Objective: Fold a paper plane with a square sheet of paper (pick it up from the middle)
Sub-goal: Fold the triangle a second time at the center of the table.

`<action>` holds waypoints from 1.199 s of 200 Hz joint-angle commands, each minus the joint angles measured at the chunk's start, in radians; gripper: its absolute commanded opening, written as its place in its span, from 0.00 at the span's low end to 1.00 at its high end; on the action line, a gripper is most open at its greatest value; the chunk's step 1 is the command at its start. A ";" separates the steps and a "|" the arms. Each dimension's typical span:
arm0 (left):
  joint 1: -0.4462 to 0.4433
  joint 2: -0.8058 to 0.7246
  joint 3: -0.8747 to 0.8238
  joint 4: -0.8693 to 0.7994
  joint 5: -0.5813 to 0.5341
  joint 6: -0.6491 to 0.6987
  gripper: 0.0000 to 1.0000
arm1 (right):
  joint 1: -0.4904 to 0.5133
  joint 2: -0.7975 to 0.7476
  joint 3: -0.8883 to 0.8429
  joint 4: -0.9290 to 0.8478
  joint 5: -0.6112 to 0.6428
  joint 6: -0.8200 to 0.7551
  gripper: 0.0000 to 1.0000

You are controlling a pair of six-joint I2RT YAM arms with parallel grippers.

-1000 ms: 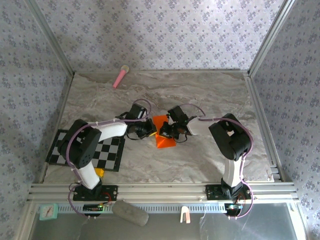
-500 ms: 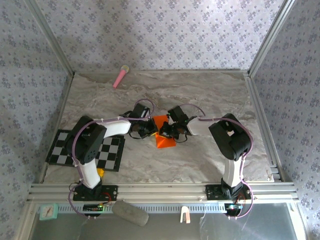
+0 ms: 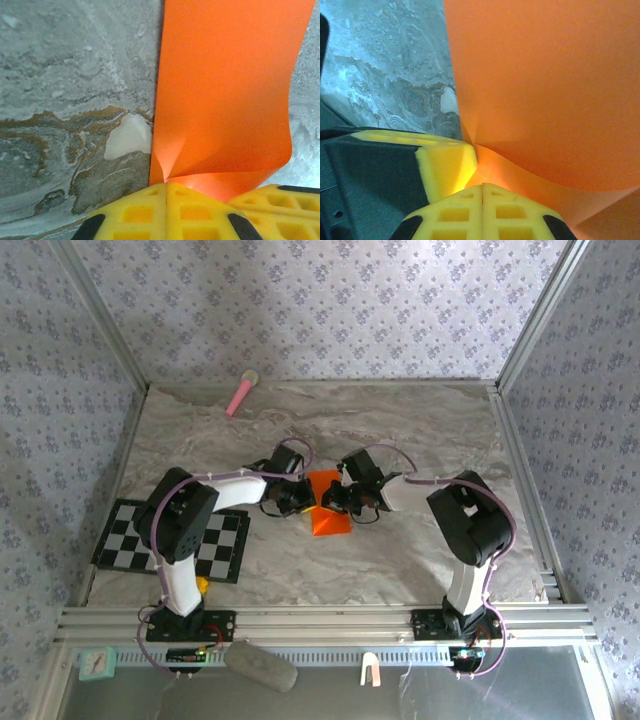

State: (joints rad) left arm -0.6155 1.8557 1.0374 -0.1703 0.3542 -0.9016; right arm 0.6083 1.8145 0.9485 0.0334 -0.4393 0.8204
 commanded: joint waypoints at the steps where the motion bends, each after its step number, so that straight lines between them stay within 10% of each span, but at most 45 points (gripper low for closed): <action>1: -0.005 0.029 0.022 -0.074 -0.025 0.044 0.00 | -0.018 -0.013 -0.007 -0.043 0.017 -0.064 0.02; 240: -0.090 -0.100 -0.076 0.039 0.084 -0.080 0.14 | -0.039 0.079 -0.096 -0.037 0.100 0.010 0.01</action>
State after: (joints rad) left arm -0.6998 1.7523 0.9577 -0.1612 0.4110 -0.9611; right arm 0.5743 1.8317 0.8925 0.0883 -0.4118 0.8227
